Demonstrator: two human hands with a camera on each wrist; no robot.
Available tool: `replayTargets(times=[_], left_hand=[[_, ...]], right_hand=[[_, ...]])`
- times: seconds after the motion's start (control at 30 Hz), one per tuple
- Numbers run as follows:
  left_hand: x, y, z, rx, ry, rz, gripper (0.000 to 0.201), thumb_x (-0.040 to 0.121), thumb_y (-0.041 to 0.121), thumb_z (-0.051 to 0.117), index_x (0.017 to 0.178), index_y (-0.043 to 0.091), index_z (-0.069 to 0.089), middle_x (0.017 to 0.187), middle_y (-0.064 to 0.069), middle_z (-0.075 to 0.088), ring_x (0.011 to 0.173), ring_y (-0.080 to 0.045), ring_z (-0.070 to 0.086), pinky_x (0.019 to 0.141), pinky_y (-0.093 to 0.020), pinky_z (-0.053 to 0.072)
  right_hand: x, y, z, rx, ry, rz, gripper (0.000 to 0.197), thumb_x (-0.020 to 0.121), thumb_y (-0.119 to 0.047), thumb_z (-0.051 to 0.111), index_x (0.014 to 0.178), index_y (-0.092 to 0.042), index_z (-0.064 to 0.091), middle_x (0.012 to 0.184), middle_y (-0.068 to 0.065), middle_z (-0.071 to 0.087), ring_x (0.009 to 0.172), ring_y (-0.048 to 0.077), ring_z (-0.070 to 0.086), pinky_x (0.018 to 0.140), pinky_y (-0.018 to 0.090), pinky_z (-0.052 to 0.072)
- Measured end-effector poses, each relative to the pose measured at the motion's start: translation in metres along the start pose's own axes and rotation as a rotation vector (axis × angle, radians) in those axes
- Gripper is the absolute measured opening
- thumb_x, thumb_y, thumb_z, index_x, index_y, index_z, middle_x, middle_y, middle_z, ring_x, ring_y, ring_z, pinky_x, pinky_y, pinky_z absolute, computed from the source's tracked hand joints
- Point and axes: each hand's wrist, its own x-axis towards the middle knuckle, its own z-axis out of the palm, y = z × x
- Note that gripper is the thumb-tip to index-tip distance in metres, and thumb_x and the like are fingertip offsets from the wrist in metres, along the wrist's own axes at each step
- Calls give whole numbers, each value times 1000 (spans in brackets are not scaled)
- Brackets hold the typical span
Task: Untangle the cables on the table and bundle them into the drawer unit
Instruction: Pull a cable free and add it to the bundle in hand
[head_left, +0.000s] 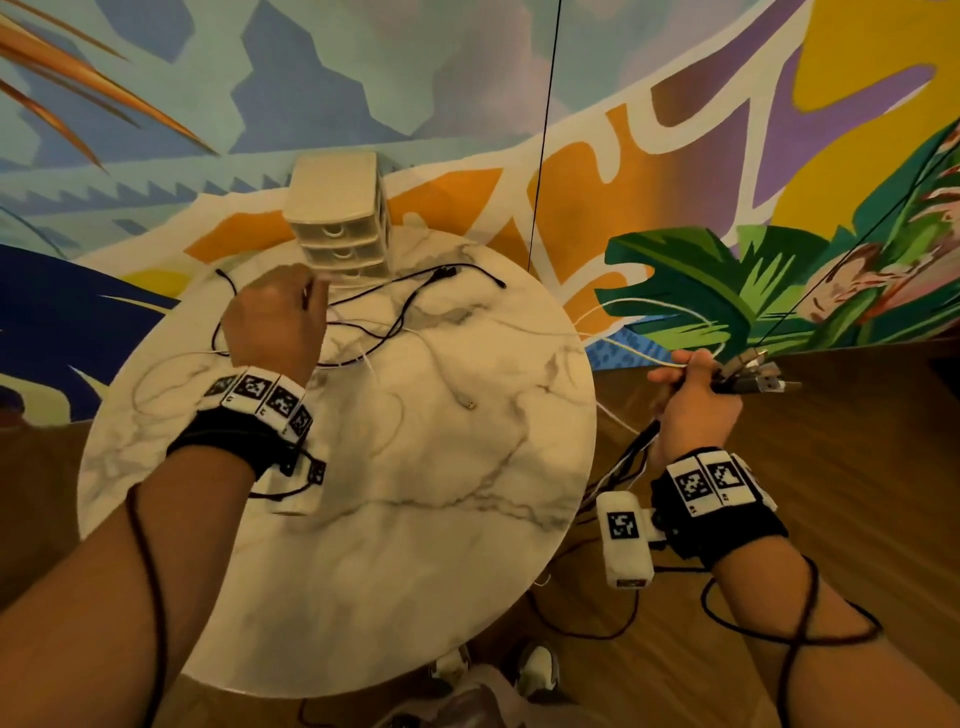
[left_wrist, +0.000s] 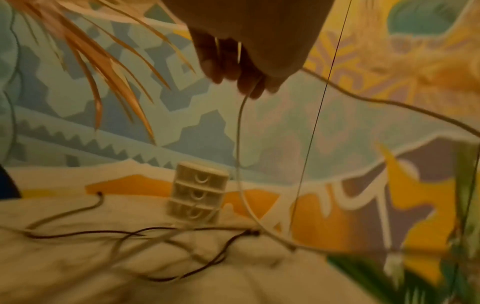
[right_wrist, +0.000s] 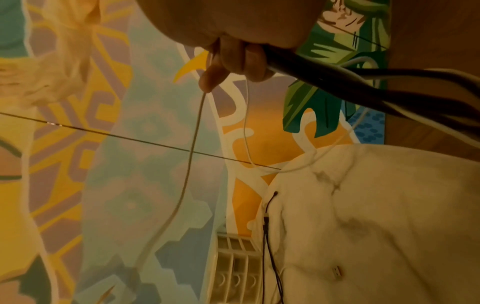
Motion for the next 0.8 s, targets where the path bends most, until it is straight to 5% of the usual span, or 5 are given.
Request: replayTargets(times=[0.13,0.2,0.43,0.67,0.8], left_hand=[[-20,-39,32,211,-583,-151,33,94,37,49,85,9,64,92,-19,65,82,-37,60,69,-39,49],[-26,-34,36,158,-682,-184,44,95,45,43,81,10,64,88,-17,65,81,-35,60,71,-39,51],[-19,72,8,22,-427,173,46,93,49,45,57,21,48,61,-5,53,67,-29,55,54,-31,35],[-21,140,-17,212,-414,580,44,97,49,33,85,19,63,63,0,44,64,-24,50,55,-30,35],[-33,160,-12,290,-457,747,45,99,48,28,95,19,61,60,2,39,59,-21,46,52,-31,31]], right_hand=[[8,-4,-10,27,35,-17,29,99,-34,45,80,-18,61,49,-5,63,37,6,42,43,25,32],[6,-2,-11,36,15,-5,29,98,-35,47,79,-18,60,48,-5,62,37,6,42,43,24,31],[-33,-19,13,18,-282,-84,25,96,-23,51,73,-15,56,52,-8,53,44,-1,43,45,12,36],[-61,-26,29,-190,-767,-274,25,95,-23,54,73,-22,66,60,-14,57,52,1,44,55,20,33],[-59,-33,28,-179,-799,-202,24,98,-15,48,96,0,67,49,-18,55,45,-1,45,49,12,32]])
